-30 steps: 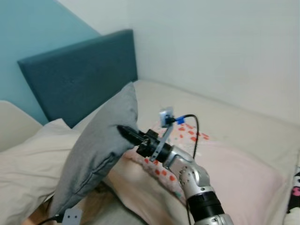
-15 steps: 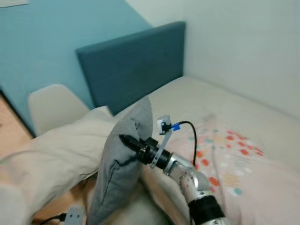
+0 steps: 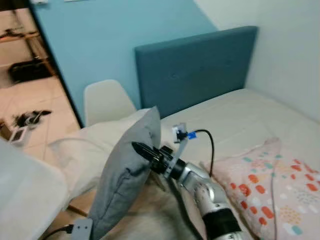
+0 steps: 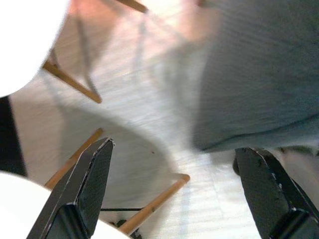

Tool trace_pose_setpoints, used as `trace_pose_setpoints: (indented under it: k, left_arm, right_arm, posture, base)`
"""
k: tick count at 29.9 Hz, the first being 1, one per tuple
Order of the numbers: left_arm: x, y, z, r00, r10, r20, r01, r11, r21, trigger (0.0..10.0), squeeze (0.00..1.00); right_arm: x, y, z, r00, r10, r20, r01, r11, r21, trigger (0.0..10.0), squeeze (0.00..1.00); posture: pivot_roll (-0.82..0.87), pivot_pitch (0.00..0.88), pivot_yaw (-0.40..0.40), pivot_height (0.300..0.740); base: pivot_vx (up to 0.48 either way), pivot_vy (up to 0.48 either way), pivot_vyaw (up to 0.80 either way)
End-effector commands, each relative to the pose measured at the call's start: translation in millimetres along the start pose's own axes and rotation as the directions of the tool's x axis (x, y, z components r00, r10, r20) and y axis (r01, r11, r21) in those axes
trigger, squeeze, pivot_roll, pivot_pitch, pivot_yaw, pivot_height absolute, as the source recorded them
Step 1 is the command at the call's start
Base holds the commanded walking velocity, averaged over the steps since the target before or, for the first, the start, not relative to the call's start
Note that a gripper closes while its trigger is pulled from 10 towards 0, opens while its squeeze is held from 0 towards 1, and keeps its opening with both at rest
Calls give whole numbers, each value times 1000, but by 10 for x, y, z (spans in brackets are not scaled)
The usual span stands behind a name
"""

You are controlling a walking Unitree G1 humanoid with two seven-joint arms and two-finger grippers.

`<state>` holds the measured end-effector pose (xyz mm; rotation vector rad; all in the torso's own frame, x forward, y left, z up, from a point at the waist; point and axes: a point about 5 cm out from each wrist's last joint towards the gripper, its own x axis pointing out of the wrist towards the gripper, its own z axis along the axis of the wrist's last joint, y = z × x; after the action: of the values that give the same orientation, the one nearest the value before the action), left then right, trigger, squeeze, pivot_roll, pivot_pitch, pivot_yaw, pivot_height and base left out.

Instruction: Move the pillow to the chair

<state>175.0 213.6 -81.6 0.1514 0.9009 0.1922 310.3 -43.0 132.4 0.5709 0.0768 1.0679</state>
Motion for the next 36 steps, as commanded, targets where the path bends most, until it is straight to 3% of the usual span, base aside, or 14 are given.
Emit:
trace_pose_setpoints:
  k: [1, 8, 12, 21, 27, 36]
  left_arm:
    - [-11, 20, -55, 1000, 6, -16, -6, 1000, -5, 10000, 0]
    - [1, 3, 4, 1000, 1, 4, -1, 1000, 4, 10000, 0]
    - [33, -44, 205, 997, -15, 75, 16, 1000, -18, 10000, 0]
    - [62, -113, 451, 988, -40, 148, 45, 998, -31, 10000, 0]
    - [63, -134, 479, 987, -51, 155, 56, 998, -32, 10000, 0]
    - [59, -167, 472, 986, -67, 154, 74, 997, -39, 10000, 0]
  right_arm:
    - [75, 73, 160, 996, 56, 64, -53, 997, -48, 10000, 0]
    - [80, 76, 167, 996, 56, 71, -53, 997, -47, 10000, 0]
    - [51, 28, 128, 997, 27, 69, -25, 999, -34, 10000, 0]
    - [40, 18, 139, 997, 21, 75, -18, 999, -36, 10000, 0]
    - [38, 18, 142, 997, 21, 77, -19, 999, -38, 10000, 0]
    - [36, -20, 137, 998, -16, 67, 21, 997, -71, 10000, 0]
  posture:
    - [-94, 0, 54, 740]
    - [-93, 0, 52, 740]
    - [-91, 0, 49, 740]
    - [-96, 0, 54, 740]
    - [-98, 0, 56, 740]
    - [-99, 0, 50, 740]
  base:
    - [0, 0, 800]
    - [0, 0, 800]
    - [0, 0, 800]
    - [0, 0, 800]
    - [0, 0, 800]
    - [0, -461, 653]
